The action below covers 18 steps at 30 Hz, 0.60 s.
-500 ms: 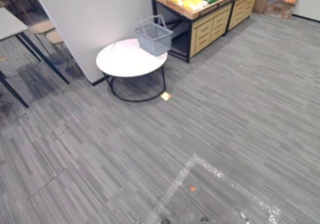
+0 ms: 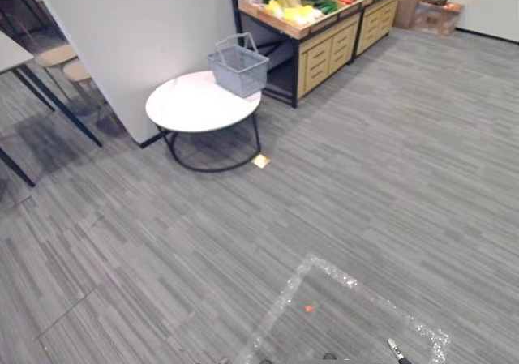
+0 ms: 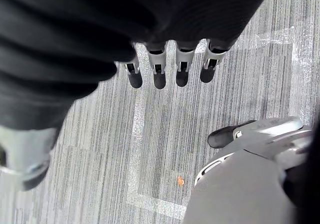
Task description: Pick vegetable in the basket
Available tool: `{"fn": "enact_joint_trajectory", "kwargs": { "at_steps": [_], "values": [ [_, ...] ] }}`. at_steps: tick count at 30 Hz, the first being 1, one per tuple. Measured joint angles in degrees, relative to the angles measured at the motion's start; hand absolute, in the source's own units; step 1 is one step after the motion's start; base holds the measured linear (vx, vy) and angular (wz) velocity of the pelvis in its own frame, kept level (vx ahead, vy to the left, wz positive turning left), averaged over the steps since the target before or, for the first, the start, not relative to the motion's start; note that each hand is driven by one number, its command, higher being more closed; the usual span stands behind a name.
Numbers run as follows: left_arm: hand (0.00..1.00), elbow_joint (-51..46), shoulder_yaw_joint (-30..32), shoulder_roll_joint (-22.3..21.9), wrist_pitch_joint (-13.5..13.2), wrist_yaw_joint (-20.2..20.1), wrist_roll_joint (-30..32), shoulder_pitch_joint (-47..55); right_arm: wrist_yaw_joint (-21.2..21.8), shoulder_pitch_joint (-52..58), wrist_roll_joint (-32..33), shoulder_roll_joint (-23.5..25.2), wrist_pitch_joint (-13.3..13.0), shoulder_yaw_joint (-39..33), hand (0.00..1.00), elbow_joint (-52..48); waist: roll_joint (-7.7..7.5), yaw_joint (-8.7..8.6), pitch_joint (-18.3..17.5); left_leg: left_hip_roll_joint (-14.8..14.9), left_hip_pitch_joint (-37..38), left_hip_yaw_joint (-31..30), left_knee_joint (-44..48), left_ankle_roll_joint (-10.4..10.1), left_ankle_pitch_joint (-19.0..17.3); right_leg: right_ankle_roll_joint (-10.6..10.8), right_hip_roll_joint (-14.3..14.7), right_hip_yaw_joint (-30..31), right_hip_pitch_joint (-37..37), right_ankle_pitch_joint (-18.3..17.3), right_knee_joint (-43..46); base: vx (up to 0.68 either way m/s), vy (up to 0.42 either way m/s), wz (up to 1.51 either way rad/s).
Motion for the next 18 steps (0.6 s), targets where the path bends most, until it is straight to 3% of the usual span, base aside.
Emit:
{"fn": "enact_joint_trajectory", "kwargs": {
  "at_steps": [18],
  "values": [
    [0.0,0.0,2.8,-0.7,-1.1,0.4,0.0,0.0,0.1,-0.1,0.0,0.4,0.0,-3.1,0.0,0.1,0.29,0.1,0.3,0.1,1.0,0.6,0.0,-0.4,-0.3,-0.3,0.2,-0.1,1.4,0.2,-1.0,0.02,-0.017,0.0]
  ]
}}
